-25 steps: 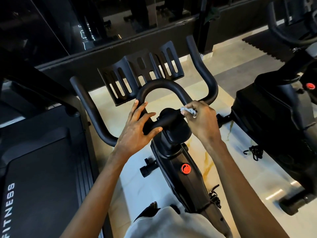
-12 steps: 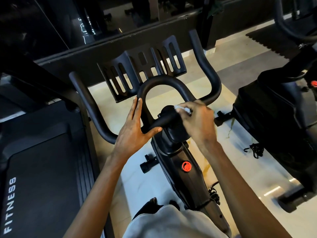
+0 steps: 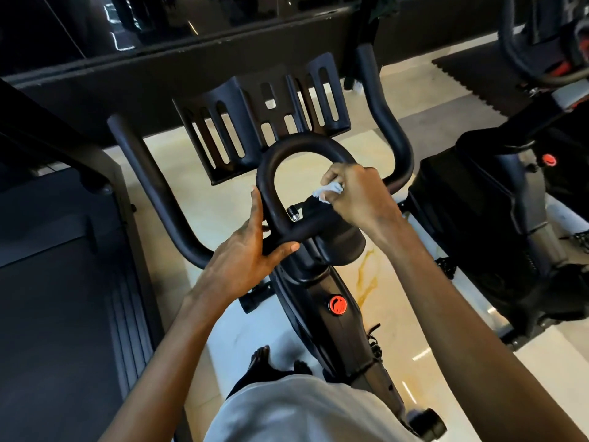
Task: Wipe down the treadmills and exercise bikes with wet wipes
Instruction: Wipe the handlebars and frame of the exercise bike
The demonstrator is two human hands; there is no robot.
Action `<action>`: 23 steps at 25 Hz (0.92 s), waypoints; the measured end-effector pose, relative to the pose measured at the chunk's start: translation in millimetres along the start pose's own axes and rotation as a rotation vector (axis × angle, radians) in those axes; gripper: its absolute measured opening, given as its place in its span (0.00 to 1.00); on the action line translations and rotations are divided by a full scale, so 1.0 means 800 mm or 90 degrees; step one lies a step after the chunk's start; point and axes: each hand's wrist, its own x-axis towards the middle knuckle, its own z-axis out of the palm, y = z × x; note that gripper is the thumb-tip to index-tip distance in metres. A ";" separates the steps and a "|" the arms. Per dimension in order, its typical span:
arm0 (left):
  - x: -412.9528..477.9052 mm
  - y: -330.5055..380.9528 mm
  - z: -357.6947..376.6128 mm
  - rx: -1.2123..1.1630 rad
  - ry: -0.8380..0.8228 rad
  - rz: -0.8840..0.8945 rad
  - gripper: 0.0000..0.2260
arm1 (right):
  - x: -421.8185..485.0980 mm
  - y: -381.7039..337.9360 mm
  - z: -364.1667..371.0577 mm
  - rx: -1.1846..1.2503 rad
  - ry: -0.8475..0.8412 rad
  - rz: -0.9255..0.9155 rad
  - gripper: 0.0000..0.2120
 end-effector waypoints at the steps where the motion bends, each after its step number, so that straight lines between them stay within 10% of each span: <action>1: 0.006 -0.003 -0.003 -0.040 -0.008 0.002 0.52 | 0.007 -0.004 0.004 -0.010 -0.004 0.006 0.05; 12: 0.030 -0.012 -0.013 -0.128 -0.008 0.013 0.60 | 0.017 -0.051 -0.008 -0.091 -0.173 0.012 0.02; 19: 0.024 -0.024 0.006 0.112 0.087 0.337 0.24 | -0.069 -0.012 0.014 0.103 0.190 0.184 0.05; 23: 0.032 -0.015 0.007 0.141 0.076 0.335 0.21 | -0.114 0.012 0.043 0.117 0.243 0.221 0.03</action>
